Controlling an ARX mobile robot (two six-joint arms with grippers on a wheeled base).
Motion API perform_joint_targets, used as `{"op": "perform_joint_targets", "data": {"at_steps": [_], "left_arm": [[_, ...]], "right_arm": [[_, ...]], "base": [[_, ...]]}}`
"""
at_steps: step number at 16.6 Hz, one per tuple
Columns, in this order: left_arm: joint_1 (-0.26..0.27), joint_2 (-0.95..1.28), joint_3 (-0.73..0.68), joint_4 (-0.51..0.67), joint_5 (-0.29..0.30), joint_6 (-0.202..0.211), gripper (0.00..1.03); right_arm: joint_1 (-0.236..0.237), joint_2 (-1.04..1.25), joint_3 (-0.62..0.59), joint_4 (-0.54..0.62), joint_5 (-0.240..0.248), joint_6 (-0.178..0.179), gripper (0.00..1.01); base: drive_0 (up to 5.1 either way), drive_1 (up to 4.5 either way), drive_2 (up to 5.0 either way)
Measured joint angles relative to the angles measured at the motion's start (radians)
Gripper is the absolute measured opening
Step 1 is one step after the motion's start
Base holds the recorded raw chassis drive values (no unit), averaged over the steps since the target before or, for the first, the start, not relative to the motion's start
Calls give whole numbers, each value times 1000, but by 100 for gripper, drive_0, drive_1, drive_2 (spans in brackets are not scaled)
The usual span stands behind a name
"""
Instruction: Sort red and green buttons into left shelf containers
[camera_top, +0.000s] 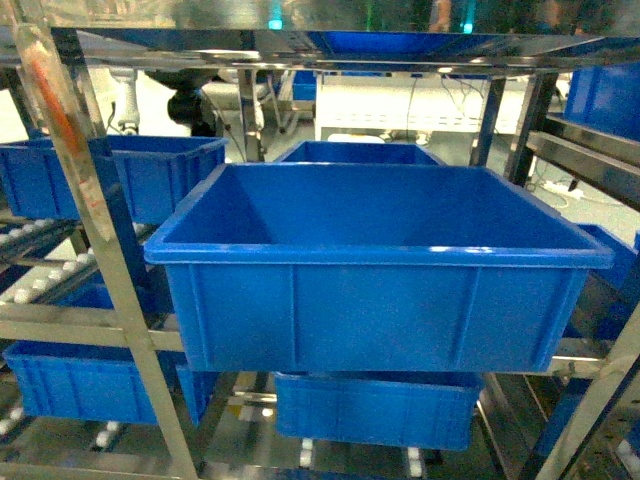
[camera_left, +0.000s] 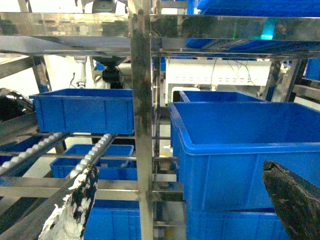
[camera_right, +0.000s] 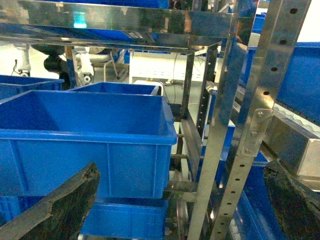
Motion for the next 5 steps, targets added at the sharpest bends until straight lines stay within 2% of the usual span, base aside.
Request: {"op": "perform_joint_targets", "data": {"at_steps": [5], "left_arm": [[0, 0, 0, 0, 0, 0, 98]], "right_arm": [[0, 0, 0, 0, 0, 0, 98]], "base": [[0, 0, 0]]}}
